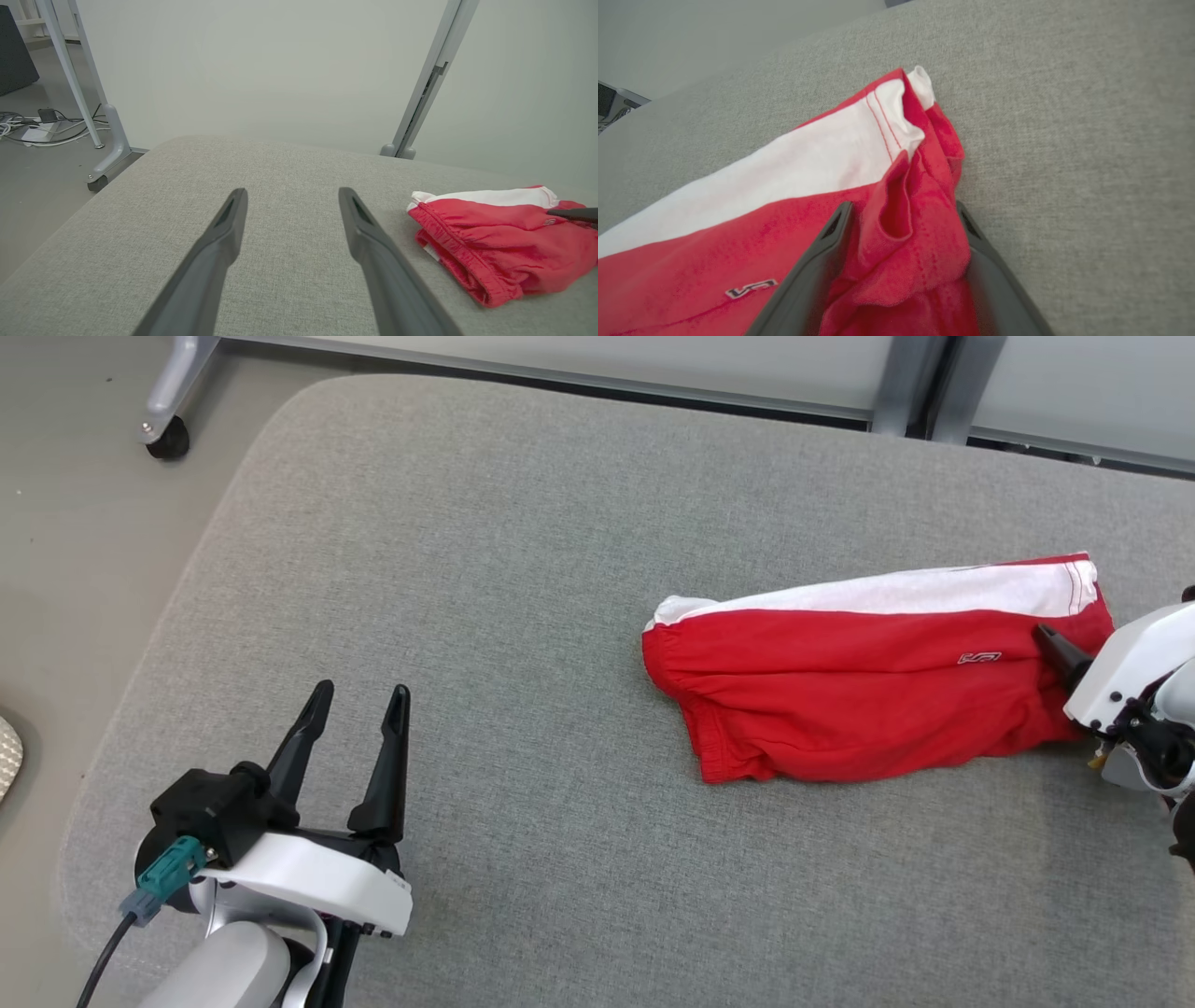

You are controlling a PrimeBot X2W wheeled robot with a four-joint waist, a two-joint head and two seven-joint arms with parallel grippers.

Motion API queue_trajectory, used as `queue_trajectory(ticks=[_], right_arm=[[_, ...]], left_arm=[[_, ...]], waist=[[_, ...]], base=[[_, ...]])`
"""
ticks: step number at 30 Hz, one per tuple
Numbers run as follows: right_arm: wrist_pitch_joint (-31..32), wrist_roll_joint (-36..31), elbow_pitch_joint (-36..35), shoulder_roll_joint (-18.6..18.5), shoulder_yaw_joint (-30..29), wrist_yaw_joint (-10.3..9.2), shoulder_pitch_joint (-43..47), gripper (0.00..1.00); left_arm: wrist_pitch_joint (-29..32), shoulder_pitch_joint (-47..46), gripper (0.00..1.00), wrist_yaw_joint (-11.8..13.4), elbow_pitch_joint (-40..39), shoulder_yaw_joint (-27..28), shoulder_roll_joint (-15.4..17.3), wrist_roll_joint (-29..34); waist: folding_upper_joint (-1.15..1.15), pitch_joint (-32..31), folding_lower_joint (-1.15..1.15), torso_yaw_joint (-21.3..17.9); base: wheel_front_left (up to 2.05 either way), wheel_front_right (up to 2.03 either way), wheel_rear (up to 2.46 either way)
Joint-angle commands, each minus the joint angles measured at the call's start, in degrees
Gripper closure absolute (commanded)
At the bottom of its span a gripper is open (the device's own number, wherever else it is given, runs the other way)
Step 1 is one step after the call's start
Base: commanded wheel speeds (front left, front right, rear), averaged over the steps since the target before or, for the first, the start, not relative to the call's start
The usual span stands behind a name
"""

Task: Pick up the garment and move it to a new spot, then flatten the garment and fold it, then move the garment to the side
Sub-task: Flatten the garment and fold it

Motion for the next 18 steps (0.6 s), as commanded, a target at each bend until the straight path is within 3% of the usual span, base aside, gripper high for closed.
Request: queue_trajectory(ticks=[1,5,7,8,18], right_arm=[[1.4,0.8,1.1,0.5,0.2,0.02,1.3,0.0],[0.2,2.3,0.7,1.7,-0.1,0.02,2.0,0.0],[-1.5,2.9,0.7,1.8,-0.6,0.02,2.0,0.76],[-2.7,3.0,0.9,1.7,-0.8,0.02,1.8,1.0],[-11.4,3.7,0.0,2.1,-0.5,0.02,4.4,1.0]], left_arm=[[-0.2,0.7,0.0,-0.7,0.5,0.7,-0.4,0.6],[-0.3,1.8,0.0,-1.8,1.6,1.8,-1.1,1.6],[-0.2,2.2,0.0,-2.1,1.8,2.2,-1.3,1.9],[-0.3,2.3,0.0,-2.3,1.8,2.3,-1.4,2.1],[-0.2,3.9,0.0,-3.2,2.9,2.3,-1.3,2.2]], waist=[[0.0,-0.8,0.0,0.6],[0.0,-1.9,0.0,0.5],[0.0,-2.3,0.0,0.2],[0.0,-2.5,0.0,0.0],[0.0,-5.6,0.0,-4.3]], base=[[0.0,0.0,0.0],[0.0,0.0,0.0],[0.0,0.0,0.0],[0.0,0.0,0.0],[0.0,0.0,0.0]])
